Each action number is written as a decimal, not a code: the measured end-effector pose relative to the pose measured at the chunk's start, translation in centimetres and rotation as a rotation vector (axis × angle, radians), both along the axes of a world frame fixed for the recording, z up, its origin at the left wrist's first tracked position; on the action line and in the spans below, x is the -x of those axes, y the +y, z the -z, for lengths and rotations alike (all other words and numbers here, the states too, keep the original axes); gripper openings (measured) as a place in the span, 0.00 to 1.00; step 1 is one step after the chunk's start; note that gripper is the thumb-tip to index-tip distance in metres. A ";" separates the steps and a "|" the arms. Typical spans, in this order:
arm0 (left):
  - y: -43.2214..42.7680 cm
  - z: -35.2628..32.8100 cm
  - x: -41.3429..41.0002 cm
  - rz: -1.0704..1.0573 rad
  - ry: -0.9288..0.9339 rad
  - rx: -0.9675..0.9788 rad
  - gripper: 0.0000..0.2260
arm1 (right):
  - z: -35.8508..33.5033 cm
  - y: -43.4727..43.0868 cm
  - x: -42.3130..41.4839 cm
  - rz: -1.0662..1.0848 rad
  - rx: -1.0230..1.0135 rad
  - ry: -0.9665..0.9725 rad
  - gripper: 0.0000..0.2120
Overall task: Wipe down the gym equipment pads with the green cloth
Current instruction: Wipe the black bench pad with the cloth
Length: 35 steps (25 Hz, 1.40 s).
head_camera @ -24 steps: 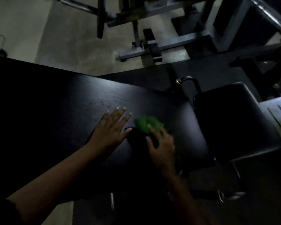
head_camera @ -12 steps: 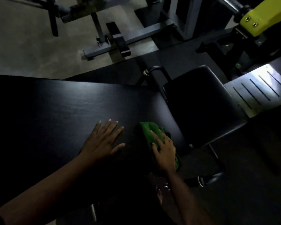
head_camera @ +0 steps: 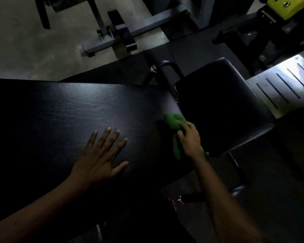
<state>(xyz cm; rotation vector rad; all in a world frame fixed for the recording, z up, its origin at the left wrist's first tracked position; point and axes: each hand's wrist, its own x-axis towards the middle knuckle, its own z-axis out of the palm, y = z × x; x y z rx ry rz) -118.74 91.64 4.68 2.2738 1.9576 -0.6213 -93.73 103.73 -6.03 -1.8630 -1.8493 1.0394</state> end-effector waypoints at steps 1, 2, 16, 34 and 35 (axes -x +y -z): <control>0.1 0.0 0.0 -0.001 0.012 0.000 0.34 | -1.8 -0.4 2.7 -0.077 -0.073 0.110 0.19; 0.1 0.1 0.0 0.002 0.022 0.005 0.34 | -3.4 -1.2 5.9 -0.170 -0.146 0.187 0.20; -0.2 0.4 -0.2 0.050 0.041 -0.075 0.31 | 5.2 6.3 2.8 -0.013 -0.011 -0.185 0.20; 8.8 1.9 0.9 -0.139 -0.016 -0.112 0.32 | -0.7 9.9 15.6 -0.433 -0.332 0.042 0.28; 9.6 2.4 0.9 -0.105 0.009 -0.090 0.32 | -0.3 10.6 15.5 -0.412 -0.324 0.037 0.28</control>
